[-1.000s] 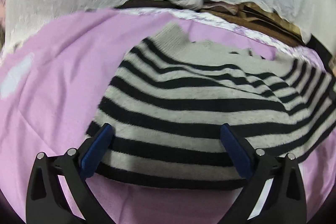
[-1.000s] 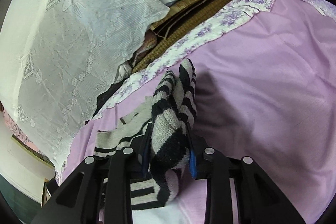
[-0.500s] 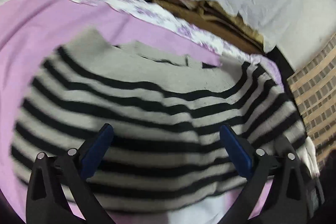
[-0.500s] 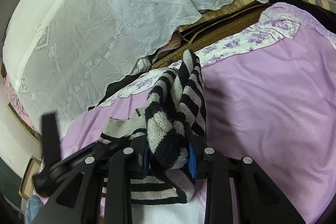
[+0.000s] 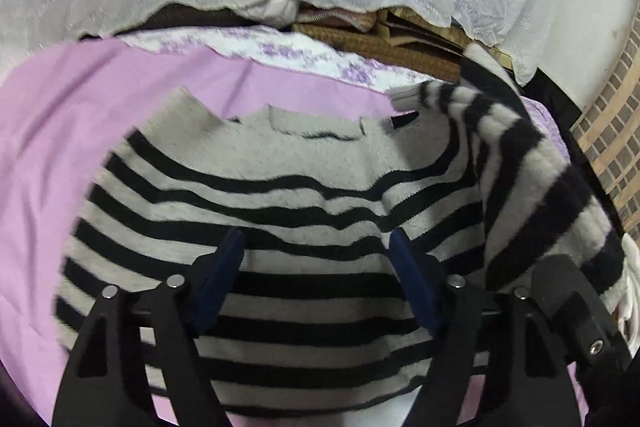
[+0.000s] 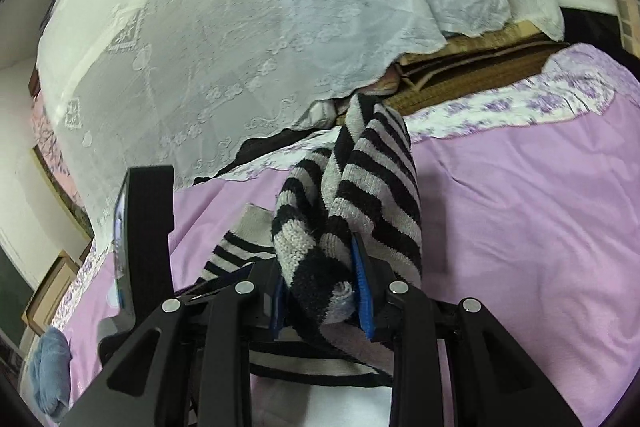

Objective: Fold small clothes
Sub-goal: 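Fold the held side over the middle with the right tool and release, then grasp the opposite side edge with the left tool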

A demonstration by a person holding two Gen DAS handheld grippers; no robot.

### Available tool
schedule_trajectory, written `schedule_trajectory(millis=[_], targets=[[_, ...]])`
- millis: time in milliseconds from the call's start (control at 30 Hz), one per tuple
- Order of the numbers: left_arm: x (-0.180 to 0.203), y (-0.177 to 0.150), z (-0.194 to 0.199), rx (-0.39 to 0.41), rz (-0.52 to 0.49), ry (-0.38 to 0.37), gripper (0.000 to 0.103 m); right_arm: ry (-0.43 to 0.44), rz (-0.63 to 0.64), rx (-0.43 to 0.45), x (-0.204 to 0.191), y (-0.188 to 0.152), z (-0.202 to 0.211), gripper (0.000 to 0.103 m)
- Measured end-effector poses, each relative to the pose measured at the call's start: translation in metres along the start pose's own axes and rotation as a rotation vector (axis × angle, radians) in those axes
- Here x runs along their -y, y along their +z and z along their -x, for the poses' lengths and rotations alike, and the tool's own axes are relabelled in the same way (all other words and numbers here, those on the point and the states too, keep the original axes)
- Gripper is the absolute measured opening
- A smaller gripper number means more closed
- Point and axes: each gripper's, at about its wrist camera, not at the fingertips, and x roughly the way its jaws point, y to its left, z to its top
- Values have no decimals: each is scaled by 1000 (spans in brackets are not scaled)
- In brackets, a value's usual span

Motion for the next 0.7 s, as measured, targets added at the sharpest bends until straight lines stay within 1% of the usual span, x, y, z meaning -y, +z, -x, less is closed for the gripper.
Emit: schedule_trajectory(millis=[33,67,100,167,200,300,433,533,600,700], targets=[[-3,1,1,3,2,4,70,1,14,-2,-6,0,0,30],[-8,1,4,3,8,0,66,4,24,-6,-10,1,0,30],[-12,1,5,0,13,-10,59,10,37,-18,-17,1,-2,30],[-26,1,10,-12,52,-59,52,35,36,-33,-26,2,-4,30],[-30,2,11,-13,59,-63,50,51,38,-44,-32,2,-5,30],[-51,4,23,15,70,-30,48,99,53,-76,-54,4,-15,30],[-92,7,35,30,131,17,46,160,51,-110,-82,3,-34,30],[-119,6,40,41,159,57,46,206,60,-134,-106,-3,-51,31],[-135,3,41,39,165,93,46,224,51,-154,-114,-9,-61,31],[-151,-6,39,32,166,120,46,247,44,-182,-123,-23,-73,32]])
